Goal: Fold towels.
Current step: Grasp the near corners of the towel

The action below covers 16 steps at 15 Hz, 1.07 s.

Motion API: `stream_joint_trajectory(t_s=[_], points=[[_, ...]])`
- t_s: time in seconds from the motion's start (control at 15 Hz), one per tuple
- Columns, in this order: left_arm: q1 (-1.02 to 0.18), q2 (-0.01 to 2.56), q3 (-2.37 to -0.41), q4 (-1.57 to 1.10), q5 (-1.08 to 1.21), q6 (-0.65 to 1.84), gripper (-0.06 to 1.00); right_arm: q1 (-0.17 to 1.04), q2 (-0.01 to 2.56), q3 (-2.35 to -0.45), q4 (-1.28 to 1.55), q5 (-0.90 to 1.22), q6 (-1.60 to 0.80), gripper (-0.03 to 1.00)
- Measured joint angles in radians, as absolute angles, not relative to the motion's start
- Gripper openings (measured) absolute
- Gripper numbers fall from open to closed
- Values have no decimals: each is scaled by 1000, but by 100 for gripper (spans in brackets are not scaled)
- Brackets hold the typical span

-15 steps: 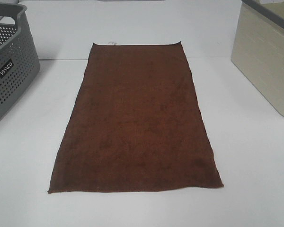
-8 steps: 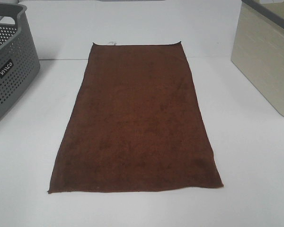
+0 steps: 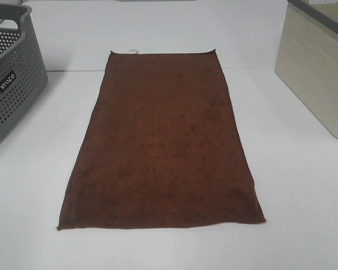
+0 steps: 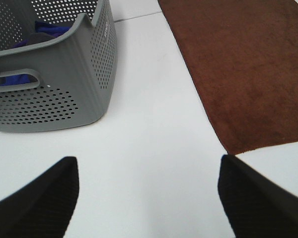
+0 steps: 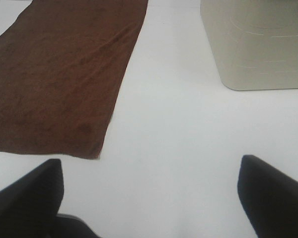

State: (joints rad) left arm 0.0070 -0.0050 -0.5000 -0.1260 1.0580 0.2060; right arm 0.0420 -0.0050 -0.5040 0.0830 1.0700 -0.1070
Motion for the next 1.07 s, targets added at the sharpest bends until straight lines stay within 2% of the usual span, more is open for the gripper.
stream_joint_trajectory(t_s=[1.07], points=[[7, -5, -500, -126, 1058, 206, 74, 42, -5, -504, 104, 1070, -107, 89]])
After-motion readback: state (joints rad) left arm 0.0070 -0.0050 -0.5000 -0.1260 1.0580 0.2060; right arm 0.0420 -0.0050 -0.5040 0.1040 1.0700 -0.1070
